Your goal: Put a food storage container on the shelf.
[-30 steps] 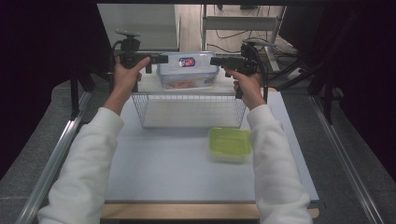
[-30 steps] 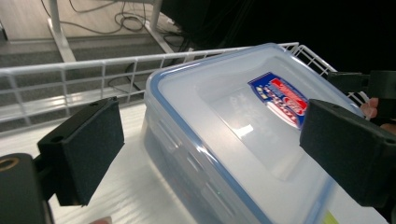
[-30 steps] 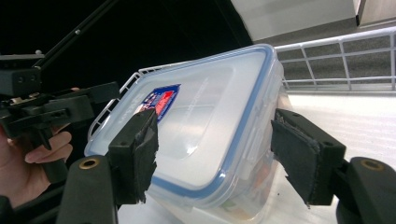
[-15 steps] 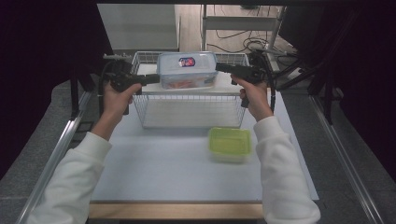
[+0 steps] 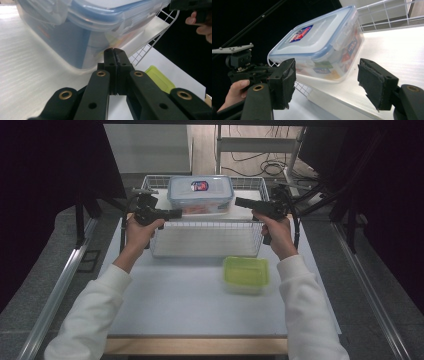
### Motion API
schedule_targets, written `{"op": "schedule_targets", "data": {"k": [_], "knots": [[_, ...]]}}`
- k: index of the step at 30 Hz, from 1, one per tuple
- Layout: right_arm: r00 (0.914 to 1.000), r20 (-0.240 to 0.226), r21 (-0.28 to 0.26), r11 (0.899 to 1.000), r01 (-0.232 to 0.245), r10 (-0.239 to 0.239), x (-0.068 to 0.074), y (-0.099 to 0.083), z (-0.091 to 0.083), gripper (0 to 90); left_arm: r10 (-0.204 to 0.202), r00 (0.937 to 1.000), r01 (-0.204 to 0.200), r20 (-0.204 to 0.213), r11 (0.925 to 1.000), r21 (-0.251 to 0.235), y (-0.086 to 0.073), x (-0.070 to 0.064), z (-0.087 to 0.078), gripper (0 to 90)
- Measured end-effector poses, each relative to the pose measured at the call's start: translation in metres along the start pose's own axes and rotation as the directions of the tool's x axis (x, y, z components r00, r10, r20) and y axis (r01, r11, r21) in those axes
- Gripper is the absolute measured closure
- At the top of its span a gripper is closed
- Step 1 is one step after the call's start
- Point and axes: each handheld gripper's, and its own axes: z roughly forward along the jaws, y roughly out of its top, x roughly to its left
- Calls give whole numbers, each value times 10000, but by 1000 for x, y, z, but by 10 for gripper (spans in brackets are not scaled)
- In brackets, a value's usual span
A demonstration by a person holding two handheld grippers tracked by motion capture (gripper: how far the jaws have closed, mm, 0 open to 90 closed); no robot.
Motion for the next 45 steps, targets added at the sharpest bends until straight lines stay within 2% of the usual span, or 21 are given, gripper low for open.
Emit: {"op": "schedule_targets", "data": {"k": [4,6,8,11,15,17,21,25,28,37,39,45], "knots": [[10000,-16,6,10000,26,-26,-4,-3,0,313,20,9999,-20,-163,10000,-53,2,0,1,900],[10000,-38,33,10000,37,-37,-4,-4,0,313,-116,9996,113,-258,9999,-130,4,2,0,900],[10000,-41,55,9999,87,-87,-4,-5,0,313,-364,9993,364,15,9991,-207,4,5,-1,896],[9999,-79,103,9998,149,-148,-3,-7,-1,313,-213,9996,217,197,9996,-162,2,2,-1,893],[9997,-83,143,9996,249,-247,-1,-9,-2,312,200,9997,-200,130,9998,-19,-4,-6,-4,900],[9994,-150,190,9993,317,-314,2,-11,-3,312,264,9996,-264,140,9996,-19,-9,-10,-8,900],[9979,-231,347,9975,615,-607,7,-19,-9,312,390,9992,-389,99,9992,-46,-24,-17,-21,900],[9959,-368,412,9956,839,-824,11,-32,-15,311,487,9987,-487,-136,9988,-27,-49,-21,-35,900],[9943,-462,472,9941,980,-958,12,-43,-21,310,334,9994,-334,8,9994,-69,-66,-23,-42,899],[9917,-423,529,9910,1233,-1212,-1,-77,-33,308,104,9995,-101,284,9999,-101,-108,-25,-52,880],[9916,-456,531,9909,1236,-1212,-5,-86,-36,308,10,9994,-7,336,10000,-80,-116,-26,-53,844],[9897,-264,673,9876,1419,-1405,-15,-116,-47,298,-52,10000,52,-44,10000,-67,-137,-33,-52,549]]}}
